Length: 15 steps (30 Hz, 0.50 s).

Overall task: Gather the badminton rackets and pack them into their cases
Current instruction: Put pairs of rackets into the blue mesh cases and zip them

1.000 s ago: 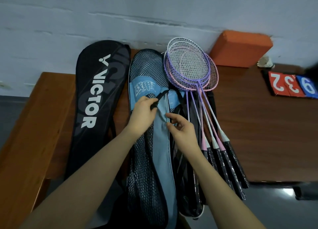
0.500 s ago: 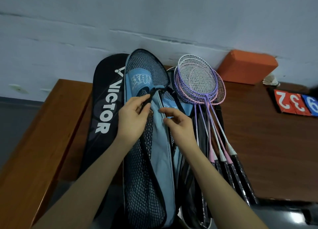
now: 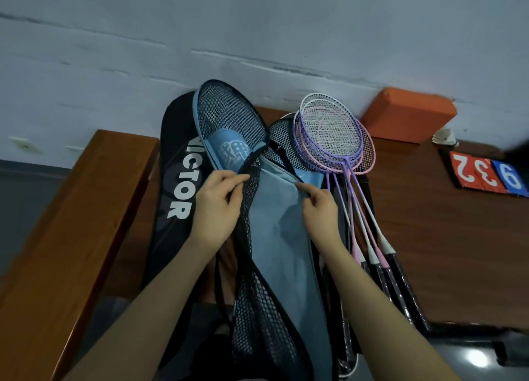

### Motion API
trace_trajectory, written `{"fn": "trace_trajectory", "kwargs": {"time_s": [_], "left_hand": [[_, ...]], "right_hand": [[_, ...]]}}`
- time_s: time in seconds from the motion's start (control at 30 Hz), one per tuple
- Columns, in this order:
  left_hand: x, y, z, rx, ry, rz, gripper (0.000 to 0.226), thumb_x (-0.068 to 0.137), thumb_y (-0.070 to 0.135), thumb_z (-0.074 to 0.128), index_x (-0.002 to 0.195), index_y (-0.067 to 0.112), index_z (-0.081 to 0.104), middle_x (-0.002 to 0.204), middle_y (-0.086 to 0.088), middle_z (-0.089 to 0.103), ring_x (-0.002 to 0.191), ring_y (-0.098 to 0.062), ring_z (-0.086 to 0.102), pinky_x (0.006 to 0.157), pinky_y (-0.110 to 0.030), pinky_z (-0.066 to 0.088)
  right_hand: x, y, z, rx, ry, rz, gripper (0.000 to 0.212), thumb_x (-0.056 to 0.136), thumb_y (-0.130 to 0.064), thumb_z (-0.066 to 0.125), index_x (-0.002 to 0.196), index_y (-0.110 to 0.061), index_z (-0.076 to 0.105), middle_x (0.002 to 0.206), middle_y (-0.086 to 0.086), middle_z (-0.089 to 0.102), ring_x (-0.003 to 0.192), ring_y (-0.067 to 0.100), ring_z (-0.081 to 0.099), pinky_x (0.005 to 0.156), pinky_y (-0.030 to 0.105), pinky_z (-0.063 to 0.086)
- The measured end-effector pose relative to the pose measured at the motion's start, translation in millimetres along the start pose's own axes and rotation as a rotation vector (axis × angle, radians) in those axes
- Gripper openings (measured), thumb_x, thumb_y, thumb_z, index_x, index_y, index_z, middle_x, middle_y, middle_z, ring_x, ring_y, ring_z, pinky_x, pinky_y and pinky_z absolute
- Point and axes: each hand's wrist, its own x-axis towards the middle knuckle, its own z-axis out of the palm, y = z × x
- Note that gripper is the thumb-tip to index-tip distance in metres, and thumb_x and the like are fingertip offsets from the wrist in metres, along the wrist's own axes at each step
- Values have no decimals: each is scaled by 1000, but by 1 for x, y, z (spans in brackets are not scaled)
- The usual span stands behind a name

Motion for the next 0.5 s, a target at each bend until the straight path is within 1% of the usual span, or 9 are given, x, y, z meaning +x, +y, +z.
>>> {"fn": "trace_trajectory", "kwargs": {"time_s": [0.03,0.1,0.17,0.2,0.27,0.3,0.33,0.4,0.5], "left_hand": [[0,0,2,3,-47,-28,24,87,0,57,107,7,67,98,1,55,90,-2,52,85,-5,38],[-2,-8,9,82,-221,-108,31,88,2,55,118,9,62,103,-1,52,98,-13,52,88,-12,36],[-7,-19,17,234,-398,-149,39,89,3,52,127,10,54,110,-8,51,108,-23,46,94,-23,35],[-10,-23,21,263,-449,-159,41,89,3,51,129,10,52,111,-9,50,110,-24,44,95,-26,34],[-14,-26,26,199,-486,-181,43,89,3,51,132,10,49,107,-5,46,103,-19,46,91,-19,33],[-14,-25,29,153,-495,-188,44,89,4,52,132,10,48,105,-2,44,97,-14,45,87,-13,31],[-13,-23,32,111,-502,-200,45,89,5,54,133,11,48,104,0,42,93,-11,44,85,-10,29],[-10,-20,40,29,-507,-248,45,88,7,56,132,13,49,103,2,42,88,-11,46,84,-10,32],[-6,-14,53,-73,-462,-311,40,87,7,59,125,15,55,95,4,44,80,-9,48,78,-13,38]], "right_hand": [[-1,2,0,13,-18,8,37,91,-2,42,120,-16,63,101,7,51,88,18,55,75,20,40],[-7,5,3,78,-68,31,35,92,-5,44,118,-18,64,102,3,54,89,10,54,81,23,41],[-14,9,4,128,-113,38,37,91,-3,43,117,-19,65,103,-1,57,88,0,52,79,17,40],[-17,11,5,146,-128,42,39,91,-2,43,118,-19,65,107,-2,58,92,-2,53,79,11,40],[-20,17,6,174,-136,52,40,90,-1,43,119,-18,64,116,-3,60,101,-3,53,83,5,39],[-21,21,5,182,-138,55,40,89,0,44,119,-17,63,118,-2,61,105,0,53,87,5,39],[-20,25,5,190,-140,58,39,88,0,45,119,-17,63,119,-1,61,108,4,54,91,10,41],[-17,32,3,207,-156,62,39,87,1,48,118,-17,63,119,0,62,111,8,55,96,23,45],[-6,39,3,228,-201,41,37,86,1,53,117,-16,63,116,-3,64,111,9,57,96,25,46]]}}
